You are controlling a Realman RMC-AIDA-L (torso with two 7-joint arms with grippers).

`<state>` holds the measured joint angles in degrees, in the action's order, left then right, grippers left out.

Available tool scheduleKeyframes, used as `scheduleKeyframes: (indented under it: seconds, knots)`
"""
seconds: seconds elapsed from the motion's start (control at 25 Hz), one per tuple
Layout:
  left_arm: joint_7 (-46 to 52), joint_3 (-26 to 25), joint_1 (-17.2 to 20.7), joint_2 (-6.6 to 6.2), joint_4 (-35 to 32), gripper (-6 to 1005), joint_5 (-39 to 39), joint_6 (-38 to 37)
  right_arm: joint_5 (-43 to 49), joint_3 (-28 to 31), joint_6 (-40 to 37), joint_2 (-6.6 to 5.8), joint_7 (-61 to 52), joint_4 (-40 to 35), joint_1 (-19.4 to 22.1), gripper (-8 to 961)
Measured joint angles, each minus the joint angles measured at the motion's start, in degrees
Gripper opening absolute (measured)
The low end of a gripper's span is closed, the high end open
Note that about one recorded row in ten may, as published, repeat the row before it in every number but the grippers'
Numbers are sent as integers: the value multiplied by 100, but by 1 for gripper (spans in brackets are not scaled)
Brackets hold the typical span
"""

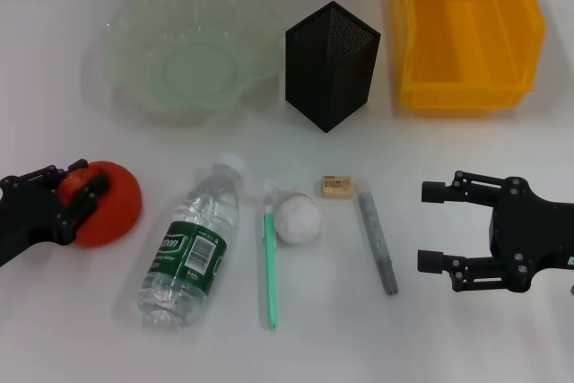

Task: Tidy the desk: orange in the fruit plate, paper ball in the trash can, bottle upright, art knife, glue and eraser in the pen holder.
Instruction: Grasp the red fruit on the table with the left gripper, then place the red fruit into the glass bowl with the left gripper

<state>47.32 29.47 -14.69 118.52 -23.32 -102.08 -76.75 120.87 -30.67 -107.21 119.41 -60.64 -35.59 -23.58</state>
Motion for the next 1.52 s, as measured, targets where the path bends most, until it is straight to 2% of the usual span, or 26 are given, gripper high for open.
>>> scheduleKeyframes:
  seconds: [0.16,0.32,0.44,0.48,0.52,0.56,0.6,0.64,0.8,0.84,0.92,0.96,1.0,1.12,1.2,1.36,1.52]
  knots:
    - [-7,-61,-21,9,2,252,55,-23,-3,2,0,1,0,0,2,835]
    - [-10,-99,-55,19,-24,228,157,-202,-5,13,-1,3,0,0,3,835]
    - [-41,-142,-55,21,-28,209,600,-510,-8,45,-5,3,0,0,3,835]
    - [-32,-144,-128,7,-34,203,980,-832,-14,60,-8,-1,0,0,3,835]
    - [-32,-144,-128,7,-34,197,980,-832,-22,64,-7,-2,0,0,2,835]
    - [-41,-137,-201,8,-42,191,1115,-941,-22,64,-7,-2,0,0,2,835]
    - [-91,-122,-439,16,-34,185,1340,-1083,-71,68,3,2,0,0,2,834]
    - [-91,-122,-439,16,-34,180,1340,-1083,-71,68,3,2,0,0,2,834]
    - [-96,-118,-1155,21,123,162,1416,-1013,-183,71,8,4,0,0,8,834]
    - [-112,-116,-1437,24,227,162,1418,-909,-183,71,8,4,0,0,8,834]
    - [-122,-112,-1577,25,289,162,1418,-818,-186,71,9,4,0,0,9,834]
    - [-158,-99,-2148,32,505,162,1417,-219,-188,71,9,4,0,0,9,834]
    - [-251,-96,-2374,42,617,162,1412,93,-190,70,9,3,0,5,10,834]
    - [-318,-101,-2505,46,704,161,1411,270,-190,70,10,0,0,50,11,835]
    - [-438,-159,-2890,65,1010,161,1585,1010,-189,70,17,-10,0,109,7,835]
    - [-461,-159,-2964,66,1140,161,1751,1302,-189,69,18,-14,0,112,-4,835]
    - [-504,-160,-2963,66,1203,238,1860,1445,-190,67,18,-15,-15,114,-7,834]
